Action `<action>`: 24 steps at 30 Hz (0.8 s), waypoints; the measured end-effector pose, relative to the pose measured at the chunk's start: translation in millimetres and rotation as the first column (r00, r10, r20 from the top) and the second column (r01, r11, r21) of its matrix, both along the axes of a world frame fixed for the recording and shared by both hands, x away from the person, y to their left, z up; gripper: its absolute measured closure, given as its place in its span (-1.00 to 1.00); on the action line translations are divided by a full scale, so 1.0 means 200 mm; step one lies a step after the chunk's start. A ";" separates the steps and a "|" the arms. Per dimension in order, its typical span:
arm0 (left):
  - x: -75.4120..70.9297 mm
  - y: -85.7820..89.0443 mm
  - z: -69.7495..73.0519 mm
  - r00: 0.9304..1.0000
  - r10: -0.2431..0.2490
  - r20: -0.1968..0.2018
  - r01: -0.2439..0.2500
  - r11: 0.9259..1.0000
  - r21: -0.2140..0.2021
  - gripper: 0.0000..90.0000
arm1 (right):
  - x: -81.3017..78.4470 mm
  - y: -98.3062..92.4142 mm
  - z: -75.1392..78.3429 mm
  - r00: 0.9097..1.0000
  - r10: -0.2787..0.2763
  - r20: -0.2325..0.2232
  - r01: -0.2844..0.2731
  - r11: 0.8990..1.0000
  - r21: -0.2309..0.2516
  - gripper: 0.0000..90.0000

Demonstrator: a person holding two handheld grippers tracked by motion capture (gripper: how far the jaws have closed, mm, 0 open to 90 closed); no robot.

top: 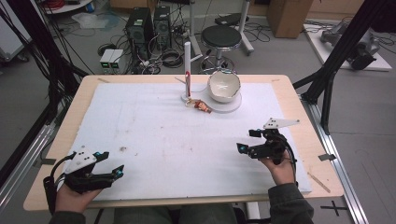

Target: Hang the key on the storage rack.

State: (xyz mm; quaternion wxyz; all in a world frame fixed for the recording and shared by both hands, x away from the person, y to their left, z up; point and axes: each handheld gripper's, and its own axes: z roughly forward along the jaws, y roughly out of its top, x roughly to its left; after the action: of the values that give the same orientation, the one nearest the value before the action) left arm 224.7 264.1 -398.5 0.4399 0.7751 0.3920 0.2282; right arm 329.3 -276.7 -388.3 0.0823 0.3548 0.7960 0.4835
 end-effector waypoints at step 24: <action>0.02 0.00 -0.02 1.000 -0.015 -0.013 0.015 1.000 -0.006 -0.41 | -0.11 -0.06 -0.05 1.000 -0.015 0.010 0.015 1.000 0.016 -0.74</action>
State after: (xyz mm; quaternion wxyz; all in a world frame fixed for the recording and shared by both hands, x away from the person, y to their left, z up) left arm 228.8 263.8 -403.1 0.4414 0.7782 0.3897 0.2183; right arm 307.2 -288.1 -398.5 0.0870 0.3591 0.7890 0.4909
